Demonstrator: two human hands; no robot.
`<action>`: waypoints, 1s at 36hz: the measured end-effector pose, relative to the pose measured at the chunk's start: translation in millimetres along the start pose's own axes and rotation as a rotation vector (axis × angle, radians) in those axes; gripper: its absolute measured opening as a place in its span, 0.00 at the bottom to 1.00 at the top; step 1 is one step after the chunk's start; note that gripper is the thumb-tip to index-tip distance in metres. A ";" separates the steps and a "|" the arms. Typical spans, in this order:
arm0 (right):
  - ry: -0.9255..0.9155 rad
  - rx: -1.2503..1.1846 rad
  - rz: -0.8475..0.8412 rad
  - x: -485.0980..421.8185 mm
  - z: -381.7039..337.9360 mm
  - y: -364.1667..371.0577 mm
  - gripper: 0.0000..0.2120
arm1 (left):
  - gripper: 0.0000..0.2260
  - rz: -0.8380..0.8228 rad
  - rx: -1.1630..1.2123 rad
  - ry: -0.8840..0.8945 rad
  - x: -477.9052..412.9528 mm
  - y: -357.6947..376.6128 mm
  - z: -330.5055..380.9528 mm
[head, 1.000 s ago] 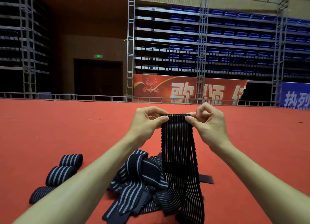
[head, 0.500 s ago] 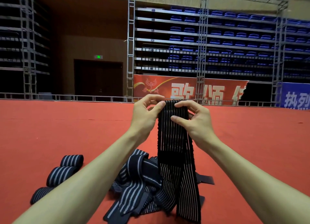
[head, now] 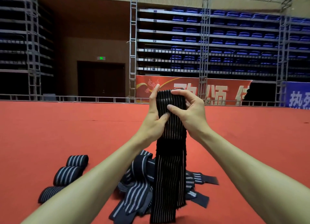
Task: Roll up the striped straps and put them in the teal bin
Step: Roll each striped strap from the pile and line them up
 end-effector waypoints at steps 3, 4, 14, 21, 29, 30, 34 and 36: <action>0.001 0.008 0.010 -3.4 -0.8 0.9 0.20 | 0.37 -0.044 0.041 -0.006 2.8 -1.6 -2.4; -0.002 0.005 0.023 -4.5 -1.7 1.3 0.20 | 0.37 -0.057 0.048 -0.003 3.8 -1.5 -4.9; 0.065 -0.123 0.154 -20.1 -2.5 0.6 0.21 | 0.42 -0.196 -0.091 -0.049 36.0 3.9 -37.0; 0.064 -0.121 0.190 -28.1 -6.8 1.9 0.21 | 0.44 -0.242 -0.207 -0.070 58.3 3.8 -55.5; 0.104 -0.078 0.197 -23.2 4.6 5.1 0.21 | 0.44 -0.266 -0.253 -0.148 79.1 -1.8 -71.0; 0.104 -0.079 0.207 -23.2 5.2 5.3 0.21 | 0.44 -0.302 -0.269 -0.166 85.1 -3.3 -74.6; 0.120 -0.096 0.233 -23.3 8.7 5.2 0.21 | 0.44 -0.413 -0.350 -0.244 110.8 -12.4 -88.4; 0.137 -0.097 0.251 -21.3 11.1 5.7 0.22 | 0.44 -0.424 -0.360 -0.275 119.4 -18.8 -93.6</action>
Point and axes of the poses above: each hand's wrist, its own x-axis away from the middle knuckle, its own y-axis out of the palm, z = x × y, the point moved 2 cm from there along -x, towards the middle knuckle, and after that the axes turned 4 degrees about -x, right-handed, at the moved point
